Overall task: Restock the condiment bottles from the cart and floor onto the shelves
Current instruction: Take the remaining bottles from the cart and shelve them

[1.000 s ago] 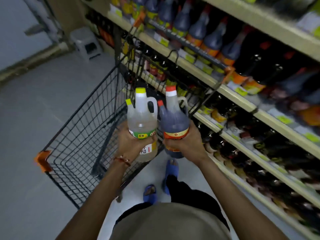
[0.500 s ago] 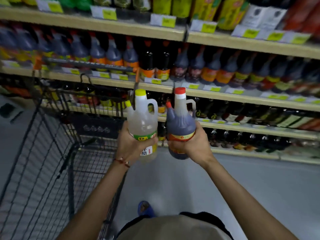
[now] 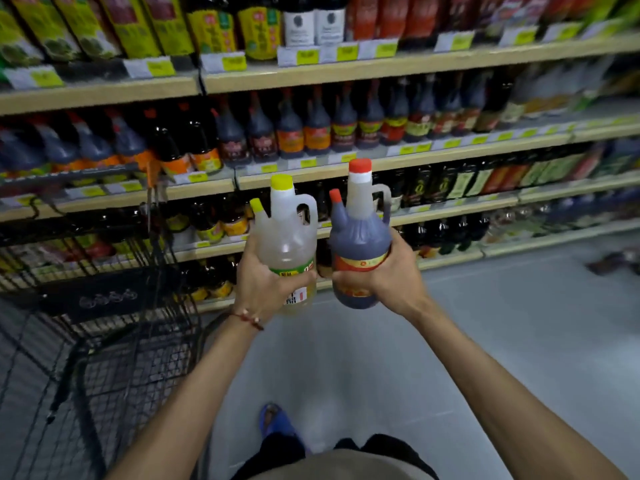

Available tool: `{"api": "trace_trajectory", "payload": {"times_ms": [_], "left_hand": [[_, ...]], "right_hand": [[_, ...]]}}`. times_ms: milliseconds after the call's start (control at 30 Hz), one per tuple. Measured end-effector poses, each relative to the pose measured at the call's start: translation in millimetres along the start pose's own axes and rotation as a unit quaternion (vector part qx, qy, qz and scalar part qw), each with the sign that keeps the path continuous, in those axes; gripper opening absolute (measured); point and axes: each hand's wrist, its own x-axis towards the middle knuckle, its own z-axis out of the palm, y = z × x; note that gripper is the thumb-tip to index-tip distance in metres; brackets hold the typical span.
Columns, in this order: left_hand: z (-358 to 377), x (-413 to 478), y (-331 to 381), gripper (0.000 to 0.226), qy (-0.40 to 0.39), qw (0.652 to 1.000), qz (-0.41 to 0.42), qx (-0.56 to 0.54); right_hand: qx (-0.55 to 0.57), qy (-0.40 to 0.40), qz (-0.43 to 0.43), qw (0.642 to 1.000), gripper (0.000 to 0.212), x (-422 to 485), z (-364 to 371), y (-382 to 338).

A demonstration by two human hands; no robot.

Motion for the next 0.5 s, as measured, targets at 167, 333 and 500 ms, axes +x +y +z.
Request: {"api": "trace_trajectory", "payload": {"times_ms": [167,333,500], "left_hand": [[66,-15,10,0.095,-0.033,0.999,0.0,0.024],[133,-11,21,0.098,-0.062,0.997,0.008,0.038],[211,12,28,0.091,-0.096,0.995,0.008,0.029]], "right_hand": [[-0.021,0.018,-0.001,1.0,0.095,-15,-66,19],[-0.038,0.059,0.021,0.997,0.095,-16,-126,43],[-0.019,0.099,0.049,0.994,0.098,7,-189,62]]}}
